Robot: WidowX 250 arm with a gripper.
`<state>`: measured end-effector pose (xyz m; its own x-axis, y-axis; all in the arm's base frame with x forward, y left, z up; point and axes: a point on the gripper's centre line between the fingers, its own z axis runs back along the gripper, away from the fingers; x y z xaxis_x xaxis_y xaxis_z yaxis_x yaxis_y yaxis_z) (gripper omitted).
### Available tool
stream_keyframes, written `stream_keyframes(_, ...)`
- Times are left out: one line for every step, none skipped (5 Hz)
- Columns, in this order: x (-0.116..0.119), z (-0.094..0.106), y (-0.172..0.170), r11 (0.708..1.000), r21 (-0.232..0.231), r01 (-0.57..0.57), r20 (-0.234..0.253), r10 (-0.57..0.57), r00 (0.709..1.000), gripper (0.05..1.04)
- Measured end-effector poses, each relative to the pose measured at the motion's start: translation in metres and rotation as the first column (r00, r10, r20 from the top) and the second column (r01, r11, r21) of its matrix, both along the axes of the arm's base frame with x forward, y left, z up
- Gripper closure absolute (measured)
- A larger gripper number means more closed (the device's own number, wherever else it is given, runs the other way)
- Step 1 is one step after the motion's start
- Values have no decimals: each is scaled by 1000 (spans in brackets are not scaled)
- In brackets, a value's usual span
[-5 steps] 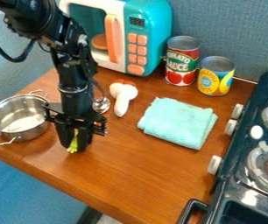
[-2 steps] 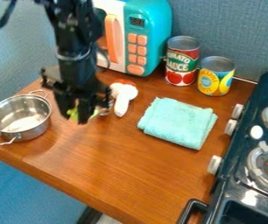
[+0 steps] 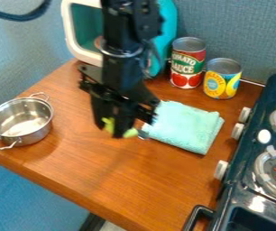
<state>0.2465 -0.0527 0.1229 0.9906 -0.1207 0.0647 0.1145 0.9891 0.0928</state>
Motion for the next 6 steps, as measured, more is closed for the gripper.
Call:
stream_keyframes(-3, 6, -21, 996, -33, 80, -8, -80, 997, 682)
stream_keyframes(-6, 10, -32, 990, -35, 140, -17, -141, 990, 682)
stream_keyframes(-7, 5, -35, 987, -45, 154, -42, -155, 987, 682)
stream_keyframes(-9, -7, -28, 989, -68, 130, -98, -137, 986, 682)
stream_keyframes(-10, -31, -10, 992, -102, 71, -181, -89, 980, 682)
stream_keyframes(-13, -52, -5, 989, -148, 30, -285, -72, 956, 682)
